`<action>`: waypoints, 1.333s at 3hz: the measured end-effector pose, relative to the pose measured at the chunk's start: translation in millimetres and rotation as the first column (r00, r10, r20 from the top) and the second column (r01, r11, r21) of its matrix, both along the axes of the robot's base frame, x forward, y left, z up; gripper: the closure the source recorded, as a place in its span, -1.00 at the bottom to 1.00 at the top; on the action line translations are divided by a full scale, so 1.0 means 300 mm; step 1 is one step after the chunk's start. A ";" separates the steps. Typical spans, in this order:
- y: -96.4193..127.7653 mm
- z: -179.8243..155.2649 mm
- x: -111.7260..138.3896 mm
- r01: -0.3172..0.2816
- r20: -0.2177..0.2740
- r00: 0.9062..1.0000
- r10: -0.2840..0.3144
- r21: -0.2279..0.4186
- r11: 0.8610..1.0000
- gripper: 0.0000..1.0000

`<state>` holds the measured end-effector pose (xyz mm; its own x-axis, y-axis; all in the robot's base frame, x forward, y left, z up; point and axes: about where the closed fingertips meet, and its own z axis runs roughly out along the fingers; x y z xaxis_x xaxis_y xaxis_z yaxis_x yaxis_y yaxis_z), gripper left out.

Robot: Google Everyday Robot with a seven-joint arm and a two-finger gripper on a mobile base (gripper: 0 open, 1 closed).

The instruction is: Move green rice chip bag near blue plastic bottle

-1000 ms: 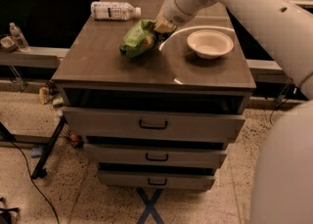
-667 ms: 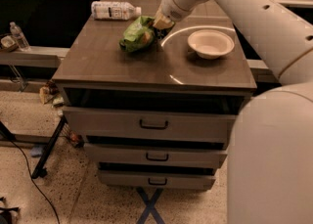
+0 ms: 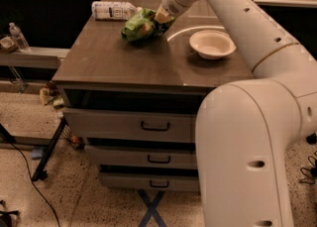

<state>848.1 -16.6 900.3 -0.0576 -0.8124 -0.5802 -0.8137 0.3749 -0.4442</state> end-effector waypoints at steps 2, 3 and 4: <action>0.025 0.048 0.089 0.142 0.046 0.988 -0.147 0.090 0.986 1.00; 0.051 0.041 0.098 0.172 0.069 0.981 -0.180 0.105 0.979 0.62; 0.091 0.009 0.085 0.166 0.070 0.982 -0.174 0.112 0.980 0.16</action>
Offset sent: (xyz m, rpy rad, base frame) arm 0.0271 0.0120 0.0204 0.1258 -0.1102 -0.2411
